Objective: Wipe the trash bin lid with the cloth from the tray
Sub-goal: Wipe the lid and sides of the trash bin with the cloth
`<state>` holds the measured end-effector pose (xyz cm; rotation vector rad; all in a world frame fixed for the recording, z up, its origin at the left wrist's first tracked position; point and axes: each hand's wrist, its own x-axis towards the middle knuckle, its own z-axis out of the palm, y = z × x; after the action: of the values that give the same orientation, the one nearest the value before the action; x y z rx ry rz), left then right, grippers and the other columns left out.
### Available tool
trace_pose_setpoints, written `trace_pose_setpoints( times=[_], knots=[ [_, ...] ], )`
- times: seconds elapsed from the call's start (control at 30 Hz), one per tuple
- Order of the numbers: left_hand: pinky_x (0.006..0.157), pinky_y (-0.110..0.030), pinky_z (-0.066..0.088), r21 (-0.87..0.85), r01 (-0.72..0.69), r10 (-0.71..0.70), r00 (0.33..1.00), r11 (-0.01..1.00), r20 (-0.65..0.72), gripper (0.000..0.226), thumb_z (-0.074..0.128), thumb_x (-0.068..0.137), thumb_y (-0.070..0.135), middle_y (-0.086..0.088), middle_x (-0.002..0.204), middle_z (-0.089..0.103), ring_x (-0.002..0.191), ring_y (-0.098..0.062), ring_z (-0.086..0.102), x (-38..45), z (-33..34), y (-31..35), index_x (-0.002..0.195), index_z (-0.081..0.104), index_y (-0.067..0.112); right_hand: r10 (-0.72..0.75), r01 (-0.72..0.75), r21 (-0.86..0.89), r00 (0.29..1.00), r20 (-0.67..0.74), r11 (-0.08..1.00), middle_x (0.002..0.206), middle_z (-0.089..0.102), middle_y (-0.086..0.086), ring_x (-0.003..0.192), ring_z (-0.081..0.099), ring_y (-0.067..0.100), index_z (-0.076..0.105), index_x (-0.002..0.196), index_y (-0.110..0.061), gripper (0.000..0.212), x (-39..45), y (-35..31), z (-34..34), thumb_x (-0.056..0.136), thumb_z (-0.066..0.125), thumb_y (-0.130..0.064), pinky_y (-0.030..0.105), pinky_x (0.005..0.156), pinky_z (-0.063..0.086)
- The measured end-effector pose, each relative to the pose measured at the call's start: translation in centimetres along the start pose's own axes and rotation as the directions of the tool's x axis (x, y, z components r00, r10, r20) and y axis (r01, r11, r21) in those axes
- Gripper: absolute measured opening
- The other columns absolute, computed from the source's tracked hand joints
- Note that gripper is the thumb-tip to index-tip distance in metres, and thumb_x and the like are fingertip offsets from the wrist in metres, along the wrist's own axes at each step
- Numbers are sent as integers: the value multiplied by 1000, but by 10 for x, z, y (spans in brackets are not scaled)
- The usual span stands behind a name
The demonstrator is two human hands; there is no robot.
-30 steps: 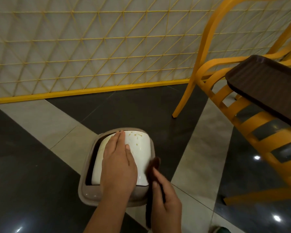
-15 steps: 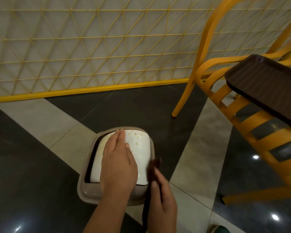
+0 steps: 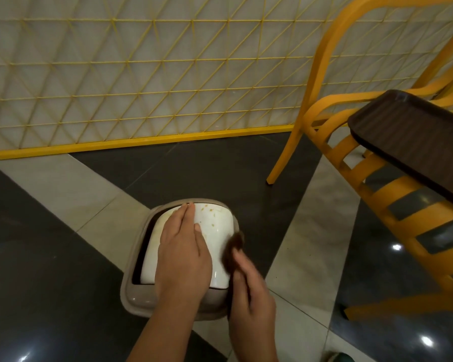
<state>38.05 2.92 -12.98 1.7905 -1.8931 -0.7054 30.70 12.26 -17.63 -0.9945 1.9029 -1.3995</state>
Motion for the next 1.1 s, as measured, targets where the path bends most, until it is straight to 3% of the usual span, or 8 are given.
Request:
trace_pose_setpoints(
  times=[0.1,0.2,0.4,0.57,0.73,0.9,1.0,1.1],
  knots=[
    [114,-34,27,38,-13,12,1000,999,23,49,29,98,31,7,152,27,138,-12,26,-1,-1,1,147,24,27,-303,306,-173,952,45,936,143,41,-26,131,40,-6,48,131,-48,45,-28,17,-7,93,45,-25,19,109,33],
    [116,-36,23,67,-32,28,997,997,65,52,34,98,27,6,154,23,141,-12,22,-2,-2,-1,148,20,27,-263,286,-146,952,159,947,144,37,-32,136,28,-8,42,127,-59,39,7,-6,-4,96,35,-37,18,114,23],
    [114,-33,28,-21,-35,35,999,999,13,47,32,99,24,10,150,31,137,-5,27,1,0,0,145,30,26,-148,159,-64,977,151,985,139,39,-32,134,27,-13,52,125,-44,33,63,-29,6,98,49,-24,28,117,24],
    [114,-37,28,-1,-3,3,1000,1000,26,50,32,97,27,8,152,28,139,-11,26,-1,-1,3,147,26,28,-444,455,-154,891,98,877,147,35,-29,136,35,0,42,136,-48,39,-12,21,-1,98,43,-37,20,112,27],
    [116,-33,23,73,-54,48,996,996,80,52,32,98,25,6,154,23,140,-11,23,-1,-3,0,149,20,27,-317,341,-154,935,161,927,144,35,-34,137,28,-7,42,129,-55,37,13,-5,-2,98,41,-34,19,114,25],
    [115,-32,26,79,-48,44,998,996,46,50,30,99,26,6,153,25,138,-11,25,0,0,3,148,21,26,18,-23,82,998,66,996,139,50,-21,123,42,-11,54,126,-41,35,64,-29,4,99,47,-21,12,106,34],
    [114,-32,26,43,-23,22,1000,999,22,49,32,98,26,6,152,28,139,-12,26,1,0,3,147,25,26,-163,163,-45,987,5,986,141,45,-27,130,40,-8,52,126,-45,34,11,-3,8,98,49,-27,20,111,33],
    [113,-36,30,67,-19,17,1000,998,26,50,33,98,28,5,151,29,137,-15,29,0,1,4,146,24,28,-405,426,-206,904,138,881,152,22,-31,137,30,-2,36,140,-47,40,-28,43,0,100,34,-43,12,110,20]
  ],
)
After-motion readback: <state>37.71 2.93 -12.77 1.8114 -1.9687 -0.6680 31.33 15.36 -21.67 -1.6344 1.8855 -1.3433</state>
